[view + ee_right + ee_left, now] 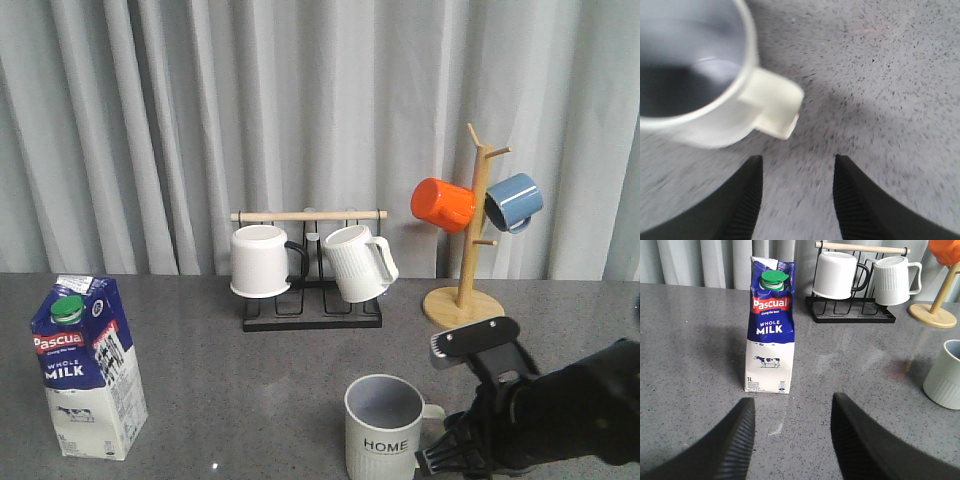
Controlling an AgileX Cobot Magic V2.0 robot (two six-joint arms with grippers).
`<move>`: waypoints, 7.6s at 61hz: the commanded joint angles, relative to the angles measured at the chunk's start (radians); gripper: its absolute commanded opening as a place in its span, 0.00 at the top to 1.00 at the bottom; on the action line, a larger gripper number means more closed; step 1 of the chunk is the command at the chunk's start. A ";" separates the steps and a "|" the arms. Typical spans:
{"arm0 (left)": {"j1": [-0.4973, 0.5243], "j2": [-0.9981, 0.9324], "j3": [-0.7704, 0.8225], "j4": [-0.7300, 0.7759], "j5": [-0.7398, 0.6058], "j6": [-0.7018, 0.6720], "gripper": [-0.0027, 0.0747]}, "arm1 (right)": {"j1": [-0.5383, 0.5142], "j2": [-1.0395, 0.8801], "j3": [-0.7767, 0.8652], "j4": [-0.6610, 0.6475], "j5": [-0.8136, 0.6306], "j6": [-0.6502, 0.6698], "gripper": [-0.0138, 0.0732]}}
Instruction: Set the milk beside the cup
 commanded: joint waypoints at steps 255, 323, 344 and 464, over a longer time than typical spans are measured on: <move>-0.001 1.212 -1.397 -0.352 0.536 0.284 0.83 | -0.001 -1.067 0.654 0.113 0.108 -0.211 0.85; -0.233 1.536 -1.623 -0.360 0.767 0.251 0.83 | -0.001 -1.068 0.654 0.130 0.104 -0.211 0.85; -0.233 1.547 -1.623 -0.360 0.767 0.252 0.83 | -0.001 -1.068 0.654 0.130 0.103 -0.211 0.85; -0.233 1.256 -1.623 -0.393 0.767 0.249 0.28 | -0.001 -1.068 0.654 0.130 0.085 -0.211 0.85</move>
